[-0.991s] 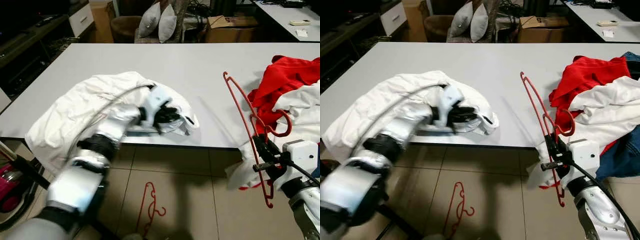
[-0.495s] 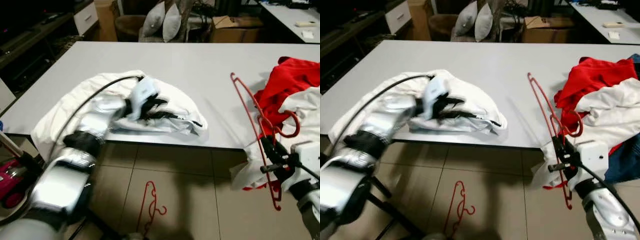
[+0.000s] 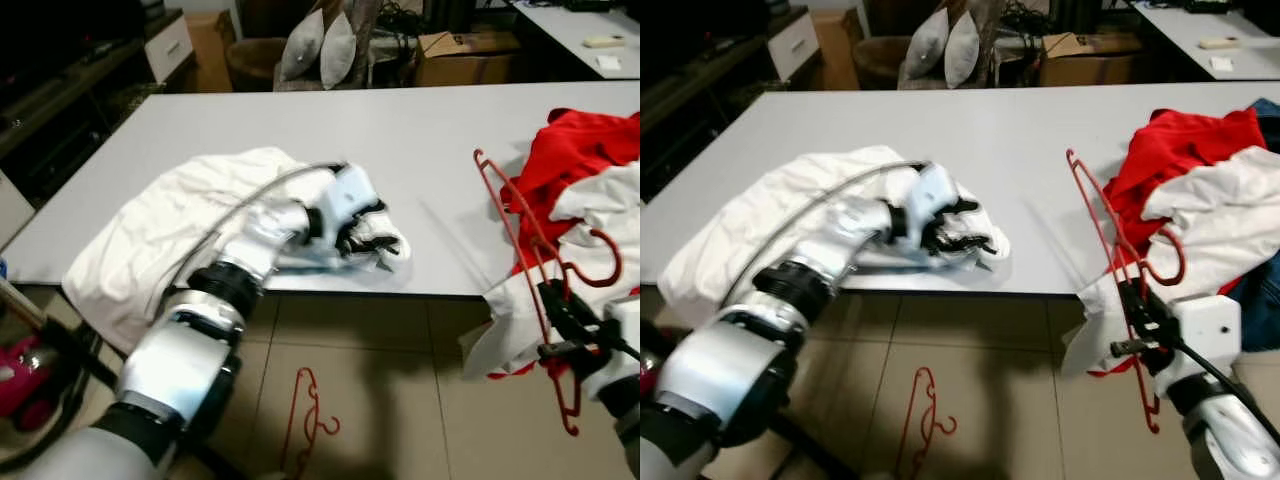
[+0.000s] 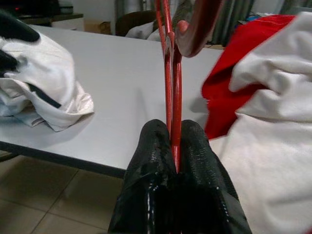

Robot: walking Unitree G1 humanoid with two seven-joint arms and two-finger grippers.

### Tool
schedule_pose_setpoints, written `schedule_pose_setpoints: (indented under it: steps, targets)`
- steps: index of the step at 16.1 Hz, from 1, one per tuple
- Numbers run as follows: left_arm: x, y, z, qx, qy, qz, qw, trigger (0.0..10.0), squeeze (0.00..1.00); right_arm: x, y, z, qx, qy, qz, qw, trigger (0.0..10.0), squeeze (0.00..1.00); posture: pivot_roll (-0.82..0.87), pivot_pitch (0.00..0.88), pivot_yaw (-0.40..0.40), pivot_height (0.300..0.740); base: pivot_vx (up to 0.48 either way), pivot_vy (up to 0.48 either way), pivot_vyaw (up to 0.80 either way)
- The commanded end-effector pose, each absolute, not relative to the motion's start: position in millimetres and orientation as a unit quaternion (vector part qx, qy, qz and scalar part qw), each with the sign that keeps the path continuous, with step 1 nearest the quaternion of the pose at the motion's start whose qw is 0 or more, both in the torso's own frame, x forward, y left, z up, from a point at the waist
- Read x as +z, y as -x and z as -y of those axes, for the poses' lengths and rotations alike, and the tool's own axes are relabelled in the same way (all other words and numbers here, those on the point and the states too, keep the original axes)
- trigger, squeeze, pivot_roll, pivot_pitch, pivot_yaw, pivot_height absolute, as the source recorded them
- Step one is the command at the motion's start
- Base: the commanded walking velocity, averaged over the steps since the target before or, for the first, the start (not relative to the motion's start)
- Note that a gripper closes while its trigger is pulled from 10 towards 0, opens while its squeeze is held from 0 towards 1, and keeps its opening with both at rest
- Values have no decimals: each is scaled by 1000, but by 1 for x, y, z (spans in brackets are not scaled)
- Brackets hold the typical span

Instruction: Hang hanger

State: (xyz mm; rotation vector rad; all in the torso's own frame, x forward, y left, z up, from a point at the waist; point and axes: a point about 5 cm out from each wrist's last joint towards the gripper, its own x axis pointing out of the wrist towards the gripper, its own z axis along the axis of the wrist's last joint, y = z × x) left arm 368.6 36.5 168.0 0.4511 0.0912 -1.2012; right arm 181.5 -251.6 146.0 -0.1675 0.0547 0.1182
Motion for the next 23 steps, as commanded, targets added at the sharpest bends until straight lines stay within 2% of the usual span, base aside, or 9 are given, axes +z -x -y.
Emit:
schedule_pose_setpoints:
  steps: [1, 2, 4, 9, 10, 11, 17, 23]
  targets:
    - [166, -372, -37, -537, -241, -50, 807, 10000, 0, 152, -175, 253, 68, 84, -25, 994, 10000, 0, -150, 20, 157, 740, 0, 0, 0]
    - [163, -376, -35, -499, -258, -55, 825, 10000, 0, 153, -168, 254, 77, 89, -35, 992, 10000, 0, -162, 22, 162, 740, 0, 0, 0]
    - [160, -378, -34, -473, -269, -58, 837, 10000, 0, 153, -163, 253, 86, 92, -45, 991, 10000, 0, -177, 23, 167, 740, 0, 0, 0]
    - [142, -378, -40, -428, -330, -97, 836, 9882, 0, 154, -157, 251, 92, 96, -55, 990, 10000, 0, -204, 30, 169, 740, 0, 0, 0]
    - [141, -380, -45, -415, -345, -102, 836, 863, 0, 155, -156, 251, 93, 98, -59, 989, 10000, 0, -203, 33, 163, 740, 0, 0, 0]
    - [141, -381, -49, -408, -366, -106, 830, 0, 0, 155, -155, 252, 95, 99, -62, 989, 10000, 0, -200, 33, 162, 740, 0, 0, 0]
    - [139, -387, -64, -359, -423, -122, 823, 0, 0, 154, -159, 249, 103, 98, -63, 988, 10000, 0, -200, 30, 164, 740, 0, 0, 0]
    - [146, -387, -55, -381, -394, -115, 829, 0, 0, 154, -156, 248, 100, 98, -63, 988, 10000, 0, -206, 29, 169, 740, 0, 0, 0]
